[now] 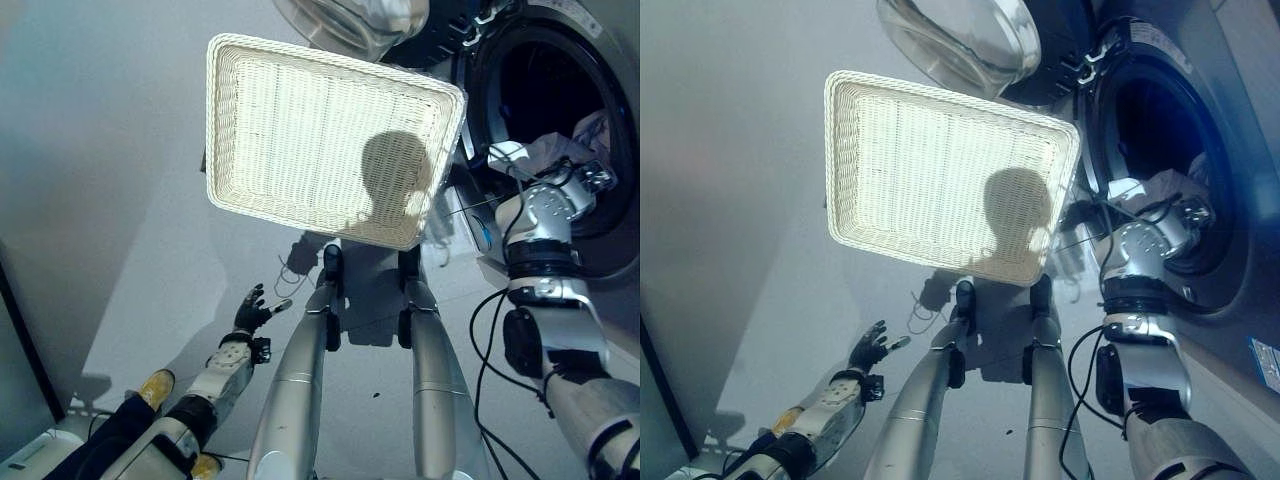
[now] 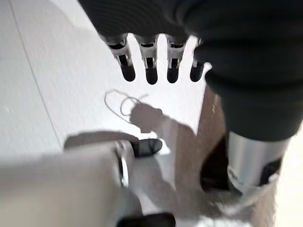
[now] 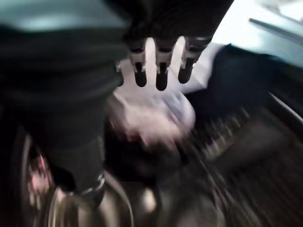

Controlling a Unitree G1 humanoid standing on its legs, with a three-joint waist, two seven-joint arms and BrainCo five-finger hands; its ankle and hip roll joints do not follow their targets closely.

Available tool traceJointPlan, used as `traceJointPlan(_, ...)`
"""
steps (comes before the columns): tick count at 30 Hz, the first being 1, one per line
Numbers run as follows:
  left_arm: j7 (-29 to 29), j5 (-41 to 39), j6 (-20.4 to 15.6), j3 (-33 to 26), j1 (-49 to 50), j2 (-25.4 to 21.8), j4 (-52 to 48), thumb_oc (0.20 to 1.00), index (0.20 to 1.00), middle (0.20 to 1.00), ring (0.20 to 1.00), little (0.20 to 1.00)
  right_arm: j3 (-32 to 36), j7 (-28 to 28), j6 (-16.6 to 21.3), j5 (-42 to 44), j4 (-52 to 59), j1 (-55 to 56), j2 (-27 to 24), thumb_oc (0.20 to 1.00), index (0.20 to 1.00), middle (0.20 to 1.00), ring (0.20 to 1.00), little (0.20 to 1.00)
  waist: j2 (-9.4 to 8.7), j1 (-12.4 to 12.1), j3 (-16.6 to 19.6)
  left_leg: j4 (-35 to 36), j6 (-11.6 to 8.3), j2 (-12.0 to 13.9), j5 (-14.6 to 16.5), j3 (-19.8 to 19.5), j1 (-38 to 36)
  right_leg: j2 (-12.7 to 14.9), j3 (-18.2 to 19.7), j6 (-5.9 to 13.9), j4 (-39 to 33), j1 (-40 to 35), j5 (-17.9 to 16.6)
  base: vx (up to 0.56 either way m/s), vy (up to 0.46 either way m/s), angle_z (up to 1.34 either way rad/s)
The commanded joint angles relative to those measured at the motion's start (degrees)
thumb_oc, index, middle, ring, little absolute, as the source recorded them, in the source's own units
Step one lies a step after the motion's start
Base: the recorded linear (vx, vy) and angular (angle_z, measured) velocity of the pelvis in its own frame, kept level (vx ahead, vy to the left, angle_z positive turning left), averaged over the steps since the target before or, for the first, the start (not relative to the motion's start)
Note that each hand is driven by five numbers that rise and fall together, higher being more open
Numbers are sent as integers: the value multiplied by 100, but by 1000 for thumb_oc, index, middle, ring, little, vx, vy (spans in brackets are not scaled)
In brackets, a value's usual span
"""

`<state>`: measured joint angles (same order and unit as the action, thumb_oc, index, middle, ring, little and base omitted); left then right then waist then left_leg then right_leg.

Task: Put the clothes into the washing machine.

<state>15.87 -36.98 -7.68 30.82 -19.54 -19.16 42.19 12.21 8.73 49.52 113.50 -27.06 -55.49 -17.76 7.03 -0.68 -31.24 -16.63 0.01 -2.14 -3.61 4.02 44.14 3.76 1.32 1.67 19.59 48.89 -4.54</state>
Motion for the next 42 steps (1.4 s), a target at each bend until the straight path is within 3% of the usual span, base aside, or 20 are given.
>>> traceJointPlan(1, 89, 56, -88, -71, 241, 311, 131, 1000, 1000, 1000, 1000, 1000, -158, -2056, -1201, -50, 551, 453, -324, 1000, 1000, 1000, 1000, 1000, 541, 54, 145, 268, -263, -137, -28, -120, -22, -336, -629, 4, 535, 32, 758, 0, 60, -9)
traceJointPlan(3, 93, 46, -105, -86, 239, 359, 136, 1000, 1000, 1000, 1000, 1000, -157, -2465, -1618, -50, 428, 550, -193, 1000, 1000, 1000, 1000, 1000, 549, 60, 145, 297, -271, -139, -35, -101, -25, -332, -628, 19, 507, 28, 753, -46, 63, -13)
traceJointPlan(4, 74, 47, -112, -114, 232, 381, 152, 1000, 1000, 1000, 1000, 1000, -135, -2837, -2054, -50, 245, 670, -78, 1000, 1000, 1000, 1000, 1000, 553, 72, 145, 332, -280, -131, -62, -79, -22, -334, -623, 31, 466, 32, 718, -25, 46, -10)
traceJointPlan(6, 71, 46, -116, -109, 246, 379, 157, 1000, 1000, 1000, 1000, 1000, -122, -2887, -2108, -50, 205, 682, -72, 1000, 1000, 1000, 1000, 1000, 547, 76, 145, 330, -280, -136, -48, -79, -45, -330, -622, 33, 476, 13, 738, -2, 40, -6)
traceJointPlan(9, 20, -4, -237, -125, 314, 449, 257, 1000, 1000, 1000, 1000, 1000, -142, -3770, -3246, -50, -411, 1306, 245, 1000, 1000, 1000, 1000, 1000, 532, 127, 145, 421, -286, -144, -39, -33, -110, -331, -597, 53, 412, -54, 756, -28, 67, -1)
traceJointPlan(14, -16, -16, -350, -177, 307, 489, 357, 1000, 1000, 1000, 1000, 1000, -750, -4132, -3649, -50, -1163, 1779, 142, 1000, 1000, 1000, 1000, 1000, 483, 156, 145, 548, -288, -131, -172, 18, -56, -335, -611, 51, 260, -11, 595, -27, 18, 0)
traceJointPlan(15, -16, -16, -350, -177, 307, 489, 357, 1000, 1000, 1000, 1000, 1000, -750, -4132, -3649, -50, -1163, 1779, 142, 1000, 1000, 1000, 1000, 1000, 483, 156, 145, 548, -288, -131, -172, 18, -56, -335, -611, 51, 260, -11, 595, -42, 57, -1)
traceJointPlan(16, -44, -19, -418, -206, 334, 534, 439, 1000, 1000, 1000, 1000, 1000, -1193, -4133, -3498, -214, -1642, 2046, 66, 1000, 1000, 1000, 1000, 1000, 446, 183, 145, 564, -291, -132, -147, 20, -105, -336, -598, 50, 266, -60, 628, -10, 44, 0)
traceJointPlan(17, -50, -16, -423, -220, 338, 542, 446, 1000, 1000, 1000, 1000, 1000, -1238, -4072, -3468, -409, -1683, 2082, 81, 1000, 1000, 1000, 1000, 1000, 439, 193, 145, 564, -291, -136, -143, 22, -114, -336, -597, 48, 270, -69, 636, -31, 67, 1)
traceJointPlan(18, -63, -33, -477, -229, 329, 566, 484, 1000, 1000, 1000, 1000, 1000, -1391, -3752, -3215, -1271, -1863, 2213, 138, 1000, 1000, 1000, 1000, 1000, 414, 204, 145, 575, -284, -142, -152, 13, -116, -350, -586, 39, 264, -69, 620, -25, 30, 3)
traceJointPlan(20, -80, -14, -513, -259, 338, 584, 506, 1000, 1000, 1000, 1000, 1000, -1539, -3651, -2998, -1684, -2008, 2277, 126, 1000, 1000, 1000, 1000, 1000, 396, 205, 145, 579, -274, -148, -157, 13, -124, -351, -589, 28, 243, -85, 605, -47, 35, 3)
traceJointPlan(21, -164, 18, -625, -318, 340, 621, 587, 1000, 1000, 1000, 1000, 1000, -1890, -2761, -2326, -3607, -2361, 2445, 123, 1000, 1000, 1000, 1000, 1000, 329, 205, 145, 572, -256, -168, -139, -14, -185, -354, -603, 11, 182, -185, 572, -85, 50, 0)
traceJointPlan(22, -230, 31, -665, -362, 335, 635, 602, 1000, 1000, 1000, 1000, 1000, -2080, -2256, -2064, -4326, -2417, 2487, 121, 1000, 1000, 1000, 1000, 1000, 294, 207, 145, 539, -241, -181, -117, -18, -210, -356, -609, 0, 172, -223, 565, -105, 56, 0)
traceJointPlan(24, -608, -145, -811, -479, 371, 602, 572, 1000, 1000, 1000, 1000, 1000, -2574, -622, -1723, -6816, -2456, 2635, 2, 1000, 1000, 1000, 1000, 1000, 181, 214, 145, 402, -201, -212, -19, -52, -320, -336, -631, -11, 155, -367, 536, -90, 48, 2)
traceJointPlan(26, -839, -295, -863, -547, 412, 554, 500, 1000, 1000, 1000, 1000, 1000, -2827, 226, -1849, -8040, -2356, 2738, -62, 1000, 1000, 1000, 1000, 1000, 96, 222, 145, 302, -175, -244, 61, -81, -422, -309, -657, -8, 131, -510, 528, -84, 24, 4)
traceJointPlan(29, -1269, -519, -881, -822, 517, 394, 503, 1000, 1000, 1000, 1000, 1000, -3337, 985, -2383, -9757, -2299, 2936, -255, 1000, 1000, 1000, 1000, 1000, -105, 228, 145, 247, -140, -276, 195, -126, -912, -245, -726, 37, -7, -1056, 507, -111, 12, 7)
traceJointPlan(35, -1760, -430, -827, -1244, 517, 201, 1101, 1000, 1000, 1000, 1000, 1000, -3234, 143, -2799, -9400, -2997, 3259, -346, 1000, 1000, 1000, 1000, 1000, -331, 209, 145, 645, -176, -170, 207, -178, -2075, -148, -787, 200, -542, -2231, 380, -70, 24, 14)
traceJointPlan(39, -1997, -114, -810, -1328, 612, 184, 1382, 1000, 1000, 1000, 1000, 1000, -3212, 33, -3004, -9924, -3249, 3554, -347, 1000, 1000, 1000, 1000, 1000, -446, 159, 145, 957, -207, -96, 208, -205, -2715, -89, -797, 307, -819, -2878, 321, -17, 3, 6)
traceJointPlan(42, -2233, 132, -702, -1505, 850, 192, 1687, 1000, 1000, 1000, 1000, 1000, -3226, -107, -3261, -10474, -3665, 3899, -283, 1000, 1000, 1000, 1000, 1000, -549, 77, 509, 1428, -272, -51, 170, -218, -3298, -54, -857, 384, -1335, -3517, 220, 72, -44, 11)
